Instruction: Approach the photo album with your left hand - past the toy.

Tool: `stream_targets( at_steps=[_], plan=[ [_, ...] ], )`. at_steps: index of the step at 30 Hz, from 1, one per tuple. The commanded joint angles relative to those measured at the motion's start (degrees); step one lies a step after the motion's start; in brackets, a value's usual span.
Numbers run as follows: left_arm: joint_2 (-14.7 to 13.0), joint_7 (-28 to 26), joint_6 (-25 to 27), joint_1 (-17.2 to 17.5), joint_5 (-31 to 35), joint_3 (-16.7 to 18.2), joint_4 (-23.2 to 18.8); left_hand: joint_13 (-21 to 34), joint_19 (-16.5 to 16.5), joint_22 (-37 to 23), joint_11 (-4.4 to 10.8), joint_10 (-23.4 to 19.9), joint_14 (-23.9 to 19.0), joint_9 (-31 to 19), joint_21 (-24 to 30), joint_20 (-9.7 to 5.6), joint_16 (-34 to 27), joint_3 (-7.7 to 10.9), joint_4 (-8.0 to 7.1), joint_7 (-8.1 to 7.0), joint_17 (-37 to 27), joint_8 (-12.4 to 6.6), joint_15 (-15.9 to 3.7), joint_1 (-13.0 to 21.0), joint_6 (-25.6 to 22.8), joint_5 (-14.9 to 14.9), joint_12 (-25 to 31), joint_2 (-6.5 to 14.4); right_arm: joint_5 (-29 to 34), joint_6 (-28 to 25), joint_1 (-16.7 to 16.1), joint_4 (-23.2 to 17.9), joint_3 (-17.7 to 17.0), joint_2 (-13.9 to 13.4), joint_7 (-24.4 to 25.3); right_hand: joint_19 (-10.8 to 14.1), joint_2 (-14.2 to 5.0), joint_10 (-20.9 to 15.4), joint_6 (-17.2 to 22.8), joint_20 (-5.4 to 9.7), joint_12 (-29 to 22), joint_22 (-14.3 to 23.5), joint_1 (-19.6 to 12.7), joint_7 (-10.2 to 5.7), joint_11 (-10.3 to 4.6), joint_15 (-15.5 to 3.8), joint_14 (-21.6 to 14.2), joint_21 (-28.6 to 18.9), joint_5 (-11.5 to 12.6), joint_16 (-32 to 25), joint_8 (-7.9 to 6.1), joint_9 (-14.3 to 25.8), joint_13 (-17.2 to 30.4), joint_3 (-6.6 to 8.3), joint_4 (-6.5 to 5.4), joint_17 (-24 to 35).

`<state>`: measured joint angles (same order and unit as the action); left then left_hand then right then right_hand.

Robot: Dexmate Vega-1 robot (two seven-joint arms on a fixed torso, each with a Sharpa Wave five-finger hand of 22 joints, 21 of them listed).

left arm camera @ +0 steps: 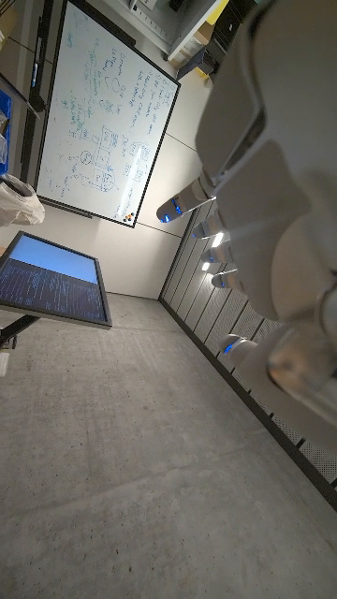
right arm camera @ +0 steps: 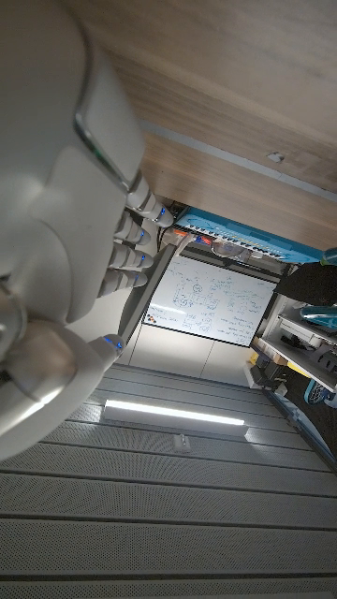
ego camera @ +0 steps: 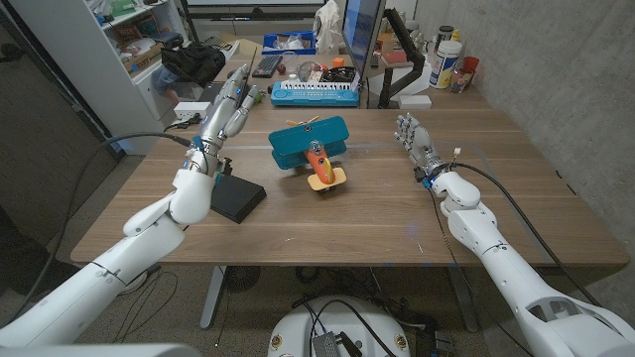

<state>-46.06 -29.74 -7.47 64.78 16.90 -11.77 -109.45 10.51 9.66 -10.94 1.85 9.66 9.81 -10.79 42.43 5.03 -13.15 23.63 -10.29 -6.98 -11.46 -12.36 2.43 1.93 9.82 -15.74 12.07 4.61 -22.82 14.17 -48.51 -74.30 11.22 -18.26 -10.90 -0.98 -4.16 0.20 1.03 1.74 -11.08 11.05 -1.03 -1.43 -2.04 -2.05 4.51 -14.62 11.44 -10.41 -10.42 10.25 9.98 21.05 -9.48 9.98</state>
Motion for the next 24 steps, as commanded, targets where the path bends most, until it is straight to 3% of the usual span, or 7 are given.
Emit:
stream_targets(
  at_steps=[1, 24],
  plan=[
    [-2.61, 1.89, 2.49, 2.18, 0.14, 1.23, -2.23, 0.12, 15.61, 0.00, 0.25, 7.46, 10.56, -0.14, -0.19, 0.25, 0.06, 0.51, 0.04, -0.28, 0.02, 0.16, -0.05, 0.49, 6.56, 0.30, -0.22, 5.23, -0.14, 0.10, -0.08, -0.02, 0.11, -0.27, -0.34, 0.37, -5.90, -0.35, 0.14, 3.06, -0.38, 0.15, -0.57, -0.06, 0.02, -0.69, 0.13, 0.21, 0.35, -0.24, -0.32, 0.16, 0.21, -0.10, 0.10, 0.10],
    [-5.66, 3.78, 5.52, 6.12, 0.17, 3.17, -4.89, 0.15, 15.72, -0.05, 0.19, 7.55, 10.63, -0.18, -0.33, 0.28, 0.29, 0.74, -0.16, -0.21, -0.04, 0.50, 0.02, 0.18, 6.72, 0.60, -0.49, 5.09, -0.14, 0.27, -0.50, -0.57, 0.22, -0.72, -0.35, 0.42, -5.93, -0.32, 0.10, 3.12, -0.35, 0.15, -0.58, -0.18, -0.16, -0.71, 0.12, 0.30, 0.36, -0.22, -0.30, 0.16, 0.21, -0.13, 0.10, 0.10]
  ],
)
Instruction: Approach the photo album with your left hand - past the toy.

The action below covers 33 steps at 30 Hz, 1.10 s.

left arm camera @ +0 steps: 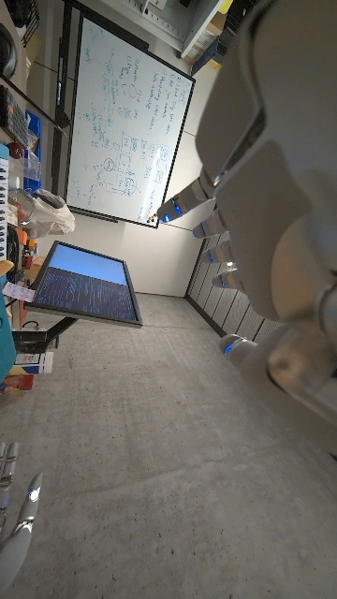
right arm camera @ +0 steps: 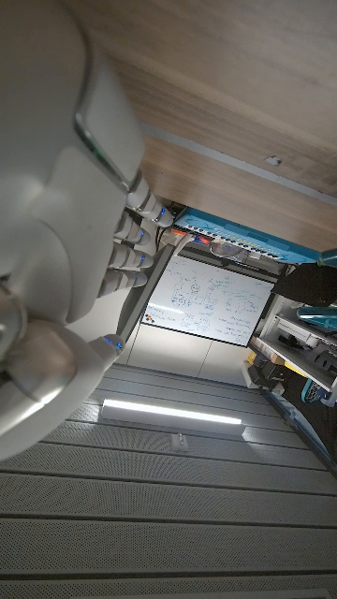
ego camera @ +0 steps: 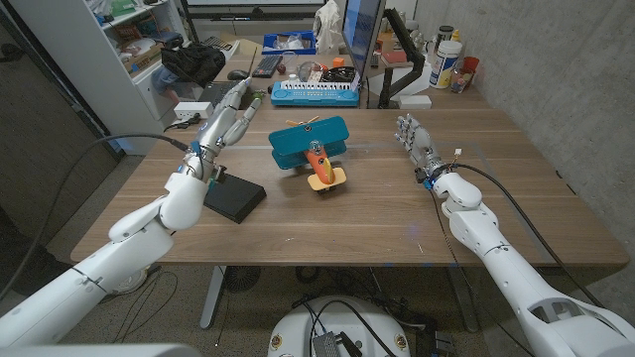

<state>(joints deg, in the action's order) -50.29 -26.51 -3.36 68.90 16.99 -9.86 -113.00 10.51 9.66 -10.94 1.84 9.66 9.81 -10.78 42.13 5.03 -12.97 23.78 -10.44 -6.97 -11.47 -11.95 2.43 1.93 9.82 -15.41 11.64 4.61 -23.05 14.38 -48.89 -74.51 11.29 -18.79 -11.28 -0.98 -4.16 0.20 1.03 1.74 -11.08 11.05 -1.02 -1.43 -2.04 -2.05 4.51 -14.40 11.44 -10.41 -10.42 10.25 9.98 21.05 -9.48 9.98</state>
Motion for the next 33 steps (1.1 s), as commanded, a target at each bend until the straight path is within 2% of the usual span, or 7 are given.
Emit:
stream_targets(
  at_steps=[1, 33],
  plan=[
    [-1.49, 0.50, 1.49, 2.20, 0.11, 1.40, -1.44, 0.15, 15.73, -0.04, 0.15, 7.58, 10.67, -0.18, -0.05, 0.28, 0.13, 0.60, -0.02, -0.23, -0.04, 0.12, 0.06, 0.16, 6.75, 0.28, -0.08, 5.08, 0.09, 0.02, -0.10, -0.37, 0.20, -0.17, 0.03, 0.42, -5.93, -0.32, 0.09, 3.10, -0.35, 0.15, -0.58, -0.18, -0.11, -0.70, 0.11, 0.09, 0.36, -0.23, -0.30, 0.16, 0.21, -0.14, 0.09, 0.10],
    [-3.78, 2.64, 9.61, 8.42, 0.73, 6.56, -5.82, 0.18, 16.16, -0.11, 0.26, 7.69, 10.80, -0.22, -0.28, 0.29, 0.34, 0.78, -0.20, -0.48, -0.15, 0.15, 0.20, -0.33, 6.27, 0.61, -0.22, 5.13, 0.55, 0.12, 0.73, 0.38, 0.86, -0.25, -0.42, 0.50, -5.93, -0.43, 0.08, 3.11, -0.36, 0.16, -0.53, -0.19, -0.12, -0.67, 0.04, 0.22, 0.37, -0.24, -0.30, 0.16, 0.21, -0.24, 0.05, 0.11]
  ],
)
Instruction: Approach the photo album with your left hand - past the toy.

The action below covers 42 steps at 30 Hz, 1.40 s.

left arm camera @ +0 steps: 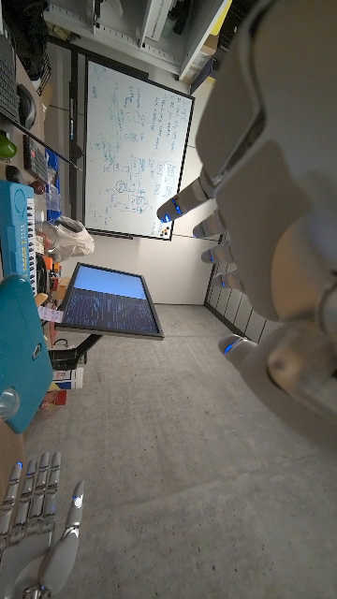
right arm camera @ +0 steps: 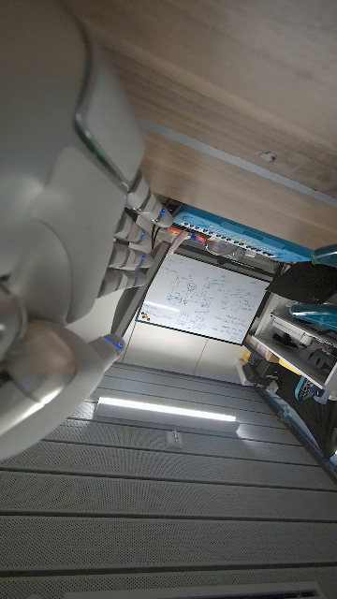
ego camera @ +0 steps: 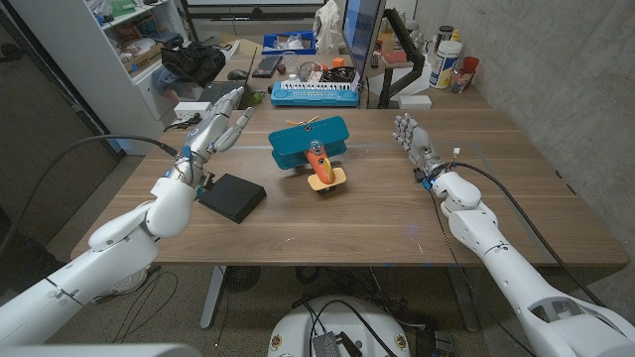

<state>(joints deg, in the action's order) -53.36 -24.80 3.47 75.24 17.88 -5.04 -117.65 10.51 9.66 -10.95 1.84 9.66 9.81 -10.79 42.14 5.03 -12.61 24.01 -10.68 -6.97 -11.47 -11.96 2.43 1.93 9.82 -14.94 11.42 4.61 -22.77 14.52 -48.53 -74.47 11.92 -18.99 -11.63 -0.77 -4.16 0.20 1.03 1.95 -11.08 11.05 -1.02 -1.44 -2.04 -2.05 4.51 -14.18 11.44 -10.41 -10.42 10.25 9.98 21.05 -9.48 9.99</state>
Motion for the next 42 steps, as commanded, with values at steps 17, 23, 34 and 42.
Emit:
stream_targets(
  at_steps=[17, 23, 34, 42],
  plan=[
    [-0.96, 1.95, 4.50, 3.11, -1.51, 3.07, -0.96, 0.19, 16.38, -0.18, 0.16, 7.51, 10.84, -0.24, -0.36, 0.37, 0.07, 0.55, -0.08, -0.57, -0.21, 0.09, 0.36, -0.71, 5.64, 0.35, 0.04, 5.13, 0.97, -0.14, 0.83, 0.50, 0.66, 0.19, 0.34, 0.33, -5.93, -0.50, 0.12, 2.88, -0.37, 0.16, -0.52, -0.15, -0.20, -0.69, 0.01, 0.07, 0.38, -0.25, -0.32, 0.16, 0.21, -0.28, 0.05, 0.11],
    [-1.39, 2.62, 4.97, 2.79, -1.89, 2.81, -0.58, 0.19, 16.45, -0.19, 0.11, 7.54, 10.90, -0.24, -0.38, 0.38, 0.11, 0.55, -0.10, -0.59, -0.22, 0.10, 0.39, -0.78, 5.57, 0.39, 0.02, 5.13, 1.25, -0.27, 0.87, 0.49, 0.77, 0.26, 0.65, 0.33, -5.93, -0.53, 0.11, 2.89, -0.38, 0.16, -0.52, -0.18, -0.06, -0.77, -0.01, 0.09, 0.39, -0.25, -0.31, 0.16, 0.21, -0.29, 0.05, 0.11],
    [-1.76, 3.27, 5.61, 2.30, -3.29, 2.25, 0.19, 0.20, 16.80, -0.23, -0.03, 7.71, 11.16, -0.25, -0.50, 0.28, 0.22, 0.51, -0.14, -0.62, -0.26, 0.21, 0.34, -0.97, 5.59, 0.49, -0.06, 5.09, 1.67, -0.31, 1.47, 1.08, 1.19, 0.59, 0.62, 0.34, -5.94, -0.54, 0.12, 2.88, -0.37, 0.16, -0.52, -0.19, -0.08, -0.70, -0.05, 0.13, 0.39, -0.26, -0.32, 0.16, 0.21, -0.31, 0.04, 0.11],
    [-2.51, 3.79, 6.20, 2.21, -3.90, 2.09, 0.16, 0.21, 16.93, -0.25, 0.08, 7.90, 11.36, -0.25, -0.54, 0.45, 0.31, 0.46, -0.18, -0.57, -0.29, 0.30, 0.39, -1.09, 5.67, 0.56, -0.11, 5.07, 1.85, -0.24, 1.85, 1.56, 1.25, 0.76, 0.57, 0.37, -5.95, -0.55, 0.10, 2.90, -0.37, 0.17, -0.51, -0.20, -0.05, -0.72, -0.06, 0.16, 0.40, -0.25, -0.31, 0.16, 0.21, -0.33, 0.03, 0.11]
  ],
)
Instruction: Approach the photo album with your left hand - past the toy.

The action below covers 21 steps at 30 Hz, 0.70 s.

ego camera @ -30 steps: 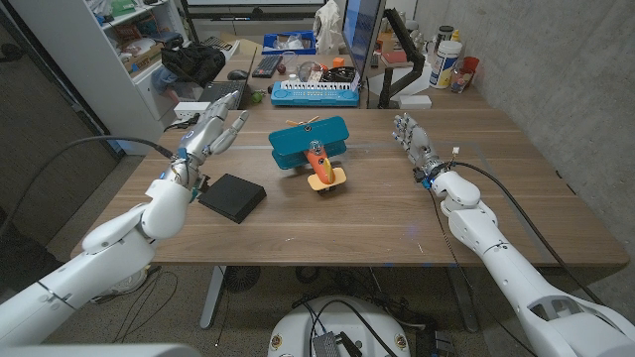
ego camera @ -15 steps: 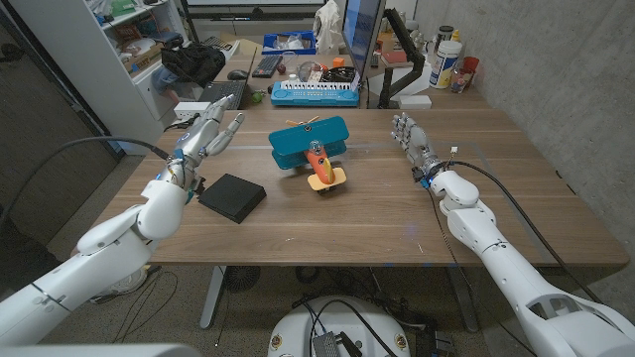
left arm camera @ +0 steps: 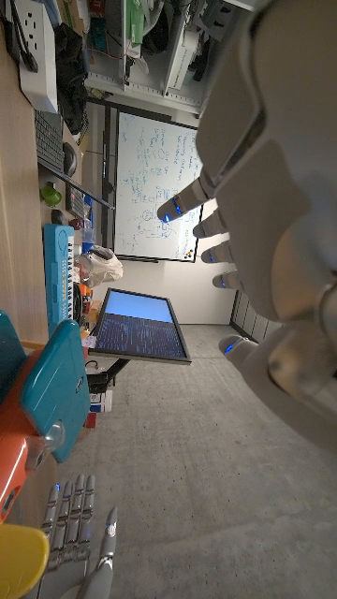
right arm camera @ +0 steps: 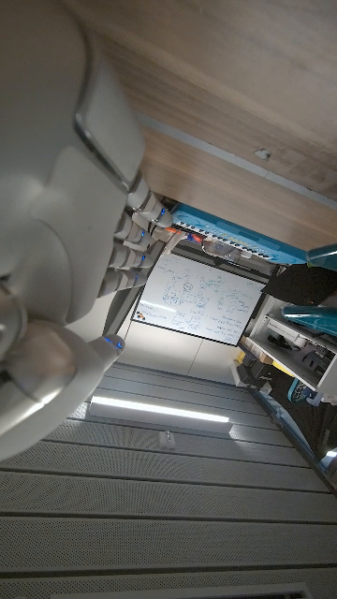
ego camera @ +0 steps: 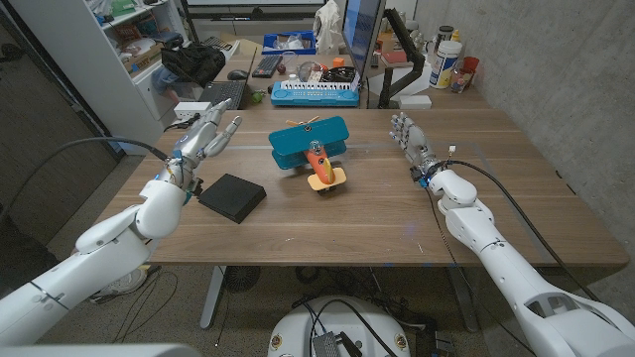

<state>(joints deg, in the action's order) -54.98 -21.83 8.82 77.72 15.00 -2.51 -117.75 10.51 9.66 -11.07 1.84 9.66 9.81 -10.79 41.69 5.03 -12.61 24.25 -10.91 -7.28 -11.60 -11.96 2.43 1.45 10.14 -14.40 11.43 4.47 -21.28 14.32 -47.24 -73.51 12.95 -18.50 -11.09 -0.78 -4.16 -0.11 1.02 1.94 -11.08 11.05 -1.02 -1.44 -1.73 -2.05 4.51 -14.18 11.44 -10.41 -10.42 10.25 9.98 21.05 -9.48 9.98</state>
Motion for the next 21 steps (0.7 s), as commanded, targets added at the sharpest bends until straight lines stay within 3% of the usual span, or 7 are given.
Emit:
stream_targets(
  at_steps=[1, 21],
  plan=[
    [-0.97, 0.88, 0.98, -0.28, -1.07, -0.47, 0.22, 0.21, 16.93, -0.13, 0.05, 7.94, 11.35, -0.25, -0.09, 0.46, 0.31, 0.22, 0.05, -0.23, -0.16, 0.31, 0.35, -0.62, 5.36, 0.03, -0.13, 5.21, 0.36, 0.01, 0.58, 0.66, 0.22, 0.28, -0.01, 0.38, -5.95, -0.25, 0.11, 2.89, -0.37, 0.16, -0.51, -0.16, -0.35, -0.74, -0.06, 0.17, 0.40, -0.25, -0.31, 0.16, 0.21, -0.33, 0.03, 0.11],
    [-3.04, 3.06, 4.22, 0.42, -2.43, -0.52, -1.72, 0.23, 17.38, -0.21, 0.04, 8.17, 11.71, -0.28, -0.20, 0.48, 0.45, 0.03, -0.02, -0.14, -0.23, 0.48, 0.46, -0.93, 5.50, 0.22, -0.13, 5.17, 0.32, 0.58, 0.19, 0.38, -0.02, 0.08, -0.22, 0.41, -5.93, -0.25, 0.16, 2.85, -0.35, 0.17, -0.51, -0.20, -0.31, -0.70, -0.09, 0.26, 0.41, -0.24, -0.33, 0.15, 0.21, -0.39, 0.04, 0.11]
  ],
)
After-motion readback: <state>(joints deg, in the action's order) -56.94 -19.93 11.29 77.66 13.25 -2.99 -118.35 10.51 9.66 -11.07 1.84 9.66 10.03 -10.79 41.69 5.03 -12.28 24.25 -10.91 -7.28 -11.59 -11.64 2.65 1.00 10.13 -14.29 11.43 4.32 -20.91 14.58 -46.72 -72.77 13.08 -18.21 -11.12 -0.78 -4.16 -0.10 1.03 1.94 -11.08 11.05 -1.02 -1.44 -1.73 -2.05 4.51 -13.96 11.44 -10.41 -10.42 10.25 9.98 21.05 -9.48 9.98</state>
